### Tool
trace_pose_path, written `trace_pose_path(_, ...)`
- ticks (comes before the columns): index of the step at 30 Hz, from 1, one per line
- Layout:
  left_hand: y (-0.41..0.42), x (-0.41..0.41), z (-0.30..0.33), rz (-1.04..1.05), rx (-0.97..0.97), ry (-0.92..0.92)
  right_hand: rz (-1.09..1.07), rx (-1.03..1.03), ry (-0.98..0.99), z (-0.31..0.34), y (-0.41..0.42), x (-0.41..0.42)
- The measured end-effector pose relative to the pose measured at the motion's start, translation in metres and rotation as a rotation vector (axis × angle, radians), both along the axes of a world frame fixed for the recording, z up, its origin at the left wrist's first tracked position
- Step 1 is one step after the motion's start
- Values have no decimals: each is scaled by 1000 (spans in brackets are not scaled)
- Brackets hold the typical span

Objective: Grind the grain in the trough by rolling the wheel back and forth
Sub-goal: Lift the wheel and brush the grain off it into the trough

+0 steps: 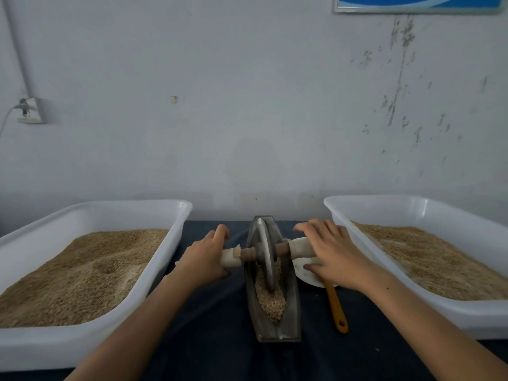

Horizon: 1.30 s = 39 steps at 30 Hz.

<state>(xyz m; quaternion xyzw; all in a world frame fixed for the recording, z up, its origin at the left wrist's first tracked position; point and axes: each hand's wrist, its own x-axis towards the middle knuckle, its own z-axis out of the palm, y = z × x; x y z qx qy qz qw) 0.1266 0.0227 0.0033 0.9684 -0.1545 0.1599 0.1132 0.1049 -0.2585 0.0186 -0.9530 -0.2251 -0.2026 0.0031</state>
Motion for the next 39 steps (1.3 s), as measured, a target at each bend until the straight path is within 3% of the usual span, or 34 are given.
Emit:
trace_pose_path(5,4,-3,-8,22,134,-101,96,12,-246,-6,-9,-27)
trace_pose_path(13,4,-2,-17,57,175,-238,-82,-176,79,-47,-28,-23)
trace_pose_path(29,1,-5,-22,147,78,-242,78,-313,-5,-55,-40,-24)
trace_pose_path(34,-3,-10,-22,180,71,-264,100,-172,-167,-46,-32,-34)
trace_pose_path(39,-5,-13,-17,172,-17,-259,127,158,-237,-47,-27,-33)
